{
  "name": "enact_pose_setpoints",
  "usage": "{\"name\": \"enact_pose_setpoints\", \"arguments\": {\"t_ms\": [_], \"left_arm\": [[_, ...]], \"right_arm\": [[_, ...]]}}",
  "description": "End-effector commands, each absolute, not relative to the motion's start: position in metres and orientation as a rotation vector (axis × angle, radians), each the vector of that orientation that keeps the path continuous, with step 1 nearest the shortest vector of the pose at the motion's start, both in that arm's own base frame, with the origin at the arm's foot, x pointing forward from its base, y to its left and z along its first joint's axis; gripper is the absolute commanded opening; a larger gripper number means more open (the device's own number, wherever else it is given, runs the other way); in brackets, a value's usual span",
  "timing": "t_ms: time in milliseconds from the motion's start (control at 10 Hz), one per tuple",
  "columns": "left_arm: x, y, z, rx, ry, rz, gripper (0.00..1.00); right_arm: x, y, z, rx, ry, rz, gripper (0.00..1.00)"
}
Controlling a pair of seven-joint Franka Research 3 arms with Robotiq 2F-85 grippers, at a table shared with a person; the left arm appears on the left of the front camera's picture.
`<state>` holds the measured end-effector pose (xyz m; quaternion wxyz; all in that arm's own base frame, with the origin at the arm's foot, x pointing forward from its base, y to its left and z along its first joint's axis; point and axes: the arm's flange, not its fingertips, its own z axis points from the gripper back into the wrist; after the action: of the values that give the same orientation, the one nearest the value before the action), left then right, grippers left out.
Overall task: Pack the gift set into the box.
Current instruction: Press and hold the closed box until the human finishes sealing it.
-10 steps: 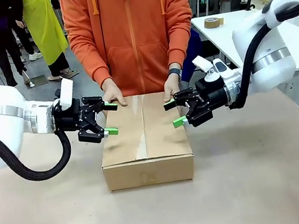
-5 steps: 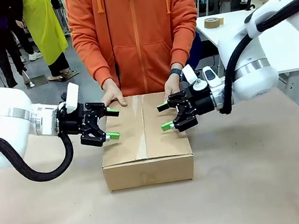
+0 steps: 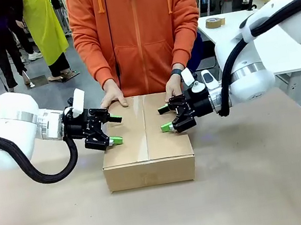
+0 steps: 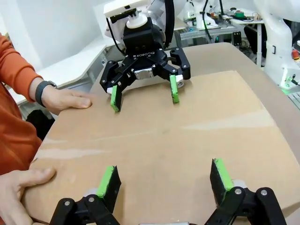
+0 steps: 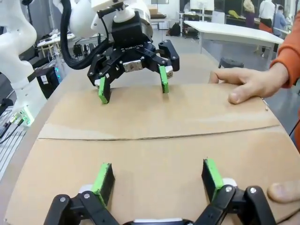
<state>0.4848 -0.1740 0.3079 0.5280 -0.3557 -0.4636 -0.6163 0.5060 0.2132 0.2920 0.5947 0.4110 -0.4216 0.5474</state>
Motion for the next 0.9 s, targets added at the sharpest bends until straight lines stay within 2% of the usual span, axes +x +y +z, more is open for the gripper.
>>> {"name": "enact_pose_setpoints", "arguments": {"t_ms": [0,100,200,300,800], "left_arm": [[0.4910,-0.1756,0.3004,-0.808,-1.055,-1.460,1.00],[0.4906,-0.1756,0.2993,-0.805,-1.032,-1.475,1.00],[0.4907,-0.1756,0.3001,-0.817,-1.021,-1.454,1.00],[0.4871,-0.1742,0.3080,-0.845,-1.087,-1.456,1.00],[0.4871,-0.1742,0.3080,-0.845,-1.087,-1.456,1.00]], "right_arm": [[0.5157,0.2111,0.2873,0.887,-0.940,1.234,1.00],[0.5176,0.2084,0.2846,0.874,-0.923,1.236,1.00],[0.5081,0.2116,0.2928,0.948,-0.970,1.255,1.00],[0.5081,0.2116,0.2928,0.948,-0.970,1.255,1.00],[0.5081,0.2116,0.2928,0.948,-0.970,1.255,1.00]]}}
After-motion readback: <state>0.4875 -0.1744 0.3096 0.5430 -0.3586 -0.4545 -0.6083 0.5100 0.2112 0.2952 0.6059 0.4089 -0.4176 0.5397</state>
